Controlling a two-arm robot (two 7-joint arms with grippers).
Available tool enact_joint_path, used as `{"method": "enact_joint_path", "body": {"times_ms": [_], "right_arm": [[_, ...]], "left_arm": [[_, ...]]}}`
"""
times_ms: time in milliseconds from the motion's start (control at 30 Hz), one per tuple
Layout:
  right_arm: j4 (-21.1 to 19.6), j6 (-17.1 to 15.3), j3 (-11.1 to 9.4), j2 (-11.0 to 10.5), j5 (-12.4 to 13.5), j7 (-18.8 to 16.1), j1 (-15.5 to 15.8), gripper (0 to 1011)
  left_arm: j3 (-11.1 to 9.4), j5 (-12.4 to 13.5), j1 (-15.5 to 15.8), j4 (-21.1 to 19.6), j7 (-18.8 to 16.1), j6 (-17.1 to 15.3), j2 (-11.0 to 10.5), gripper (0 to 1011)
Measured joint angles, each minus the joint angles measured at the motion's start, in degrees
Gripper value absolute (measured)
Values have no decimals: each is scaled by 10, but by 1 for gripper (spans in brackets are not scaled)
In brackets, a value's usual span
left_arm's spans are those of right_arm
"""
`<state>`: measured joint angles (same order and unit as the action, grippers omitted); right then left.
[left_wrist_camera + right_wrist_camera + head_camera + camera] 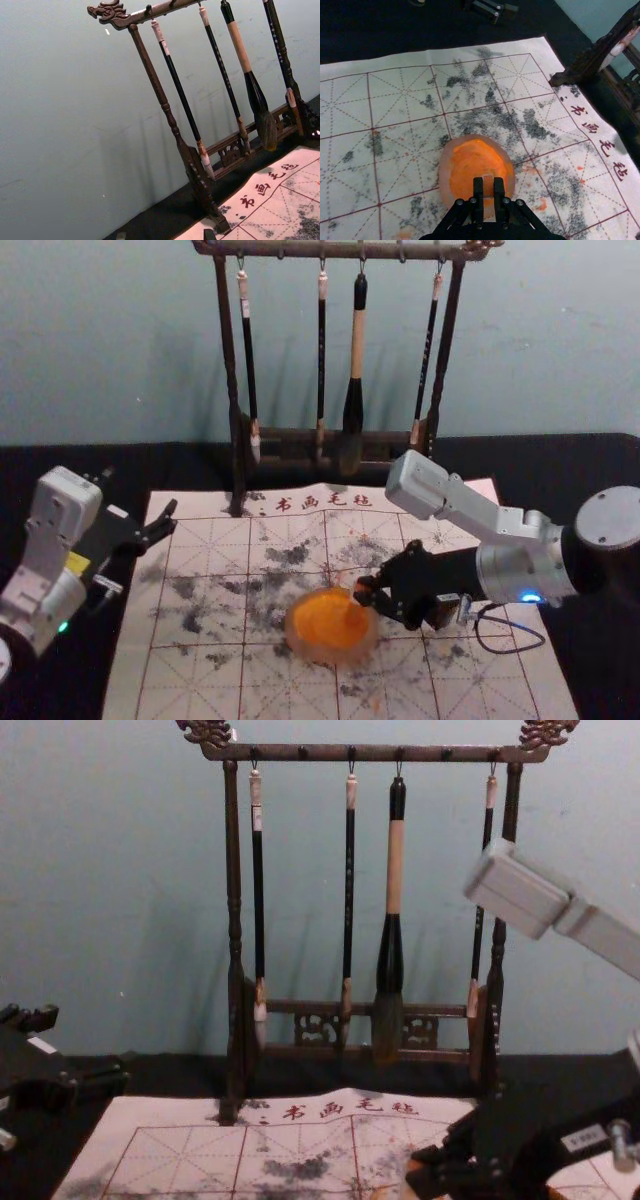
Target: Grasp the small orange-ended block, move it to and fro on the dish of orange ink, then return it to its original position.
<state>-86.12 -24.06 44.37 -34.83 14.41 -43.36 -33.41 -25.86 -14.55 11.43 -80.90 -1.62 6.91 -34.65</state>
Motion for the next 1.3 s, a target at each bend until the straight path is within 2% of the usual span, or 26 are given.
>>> {"method": "enact_joint_path", "body": {"times_ms": [333,500,933,1300], "right_arm": [[-31,-1,-2,-19,10,-8,15,85],[-35,-1,2,-20,11,-11,15,85],[-17,0,21,-4,3,-18,-4,85],[8,1,27,12,-8,-16,-22,85]], "left_arm": [[0,0,0,0,0,0,0,1001],[0,0,0,0,0,0,0,1001],[0,0,0,0,0,0,0,1001],[0,0,0,0,0,0,0,1001]]}}
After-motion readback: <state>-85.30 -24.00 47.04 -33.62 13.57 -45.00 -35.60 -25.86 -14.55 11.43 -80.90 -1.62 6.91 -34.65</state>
